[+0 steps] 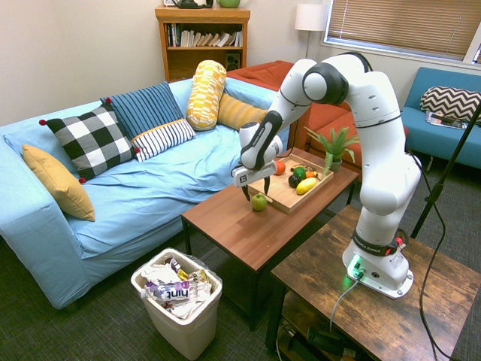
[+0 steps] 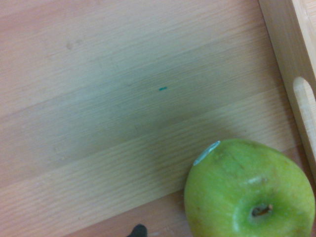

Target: Put the apple in the tray

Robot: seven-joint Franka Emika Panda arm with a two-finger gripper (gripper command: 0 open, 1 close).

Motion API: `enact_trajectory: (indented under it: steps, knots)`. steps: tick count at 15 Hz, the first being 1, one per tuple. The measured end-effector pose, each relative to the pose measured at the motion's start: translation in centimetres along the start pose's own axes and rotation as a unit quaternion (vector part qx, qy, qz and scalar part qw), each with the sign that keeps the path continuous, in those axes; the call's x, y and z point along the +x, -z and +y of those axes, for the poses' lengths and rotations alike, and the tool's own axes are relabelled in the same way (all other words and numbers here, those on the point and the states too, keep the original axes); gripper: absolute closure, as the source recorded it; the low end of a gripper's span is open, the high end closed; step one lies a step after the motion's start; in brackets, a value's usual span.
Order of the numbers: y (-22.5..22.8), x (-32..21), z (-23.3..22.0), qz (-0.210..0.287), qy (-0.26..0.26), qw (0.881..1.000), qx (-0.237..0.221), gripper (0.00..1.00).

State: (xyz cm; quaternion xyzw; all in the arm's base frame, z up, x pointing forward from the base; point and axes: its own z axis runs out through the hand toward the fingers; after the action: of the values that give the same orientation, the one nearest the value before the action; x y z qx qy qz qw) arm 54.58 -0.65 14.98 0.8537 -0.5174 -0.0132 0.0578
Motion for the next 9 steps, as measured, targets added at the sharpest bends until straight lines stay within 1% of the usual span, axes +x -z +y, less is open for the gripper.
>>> enact_trajectory:
  steps: [9]
  knots:
    - [-3.6, 1.7, -0.4, -0.013, -0.012, 1.0, -0.015, 0.0]
